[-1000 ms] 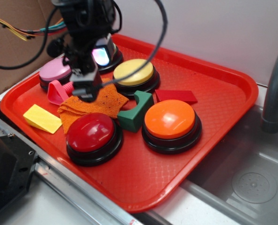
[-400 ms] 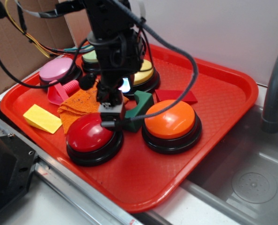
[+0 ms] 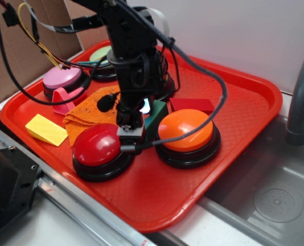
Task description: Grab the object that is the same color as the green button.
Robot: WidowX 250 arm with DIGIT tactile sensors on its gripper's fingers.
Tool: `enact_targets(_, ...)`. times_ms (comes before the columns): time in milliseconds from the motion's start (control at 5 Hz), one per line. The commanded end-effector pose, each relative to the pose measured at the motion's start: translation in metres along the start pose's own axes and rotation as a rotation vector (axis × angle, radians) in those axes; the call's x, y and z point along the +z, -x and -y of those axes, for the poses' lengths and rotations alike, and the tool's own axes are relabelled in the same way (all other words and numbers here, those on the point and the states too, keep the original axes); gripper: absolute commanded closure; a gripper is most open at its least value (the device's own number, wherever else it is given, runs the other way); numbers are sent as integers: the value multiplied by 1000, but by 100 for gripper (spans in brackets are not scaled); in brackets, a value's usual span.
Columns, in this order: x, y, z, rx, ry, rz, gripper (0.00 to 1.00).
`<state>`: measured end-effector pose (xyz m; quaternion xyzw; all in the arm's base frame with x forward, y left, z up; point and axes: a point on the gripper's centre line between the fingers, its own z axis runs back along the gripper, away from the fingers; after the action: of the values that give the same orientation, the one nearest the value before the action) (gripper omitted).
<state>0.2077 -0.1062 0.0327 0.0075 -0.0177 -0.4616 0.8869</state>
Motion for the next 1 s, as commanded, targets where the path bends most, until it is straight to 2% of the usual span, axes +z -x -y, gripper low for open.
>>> enact_targets(0,-5,-5,3,-5,-20,18,0)
enact_targets(600,-23,-4,-7,70,-25,-4,0)
enact_targets(800,-26,-4,-11,72,-19,15,100)
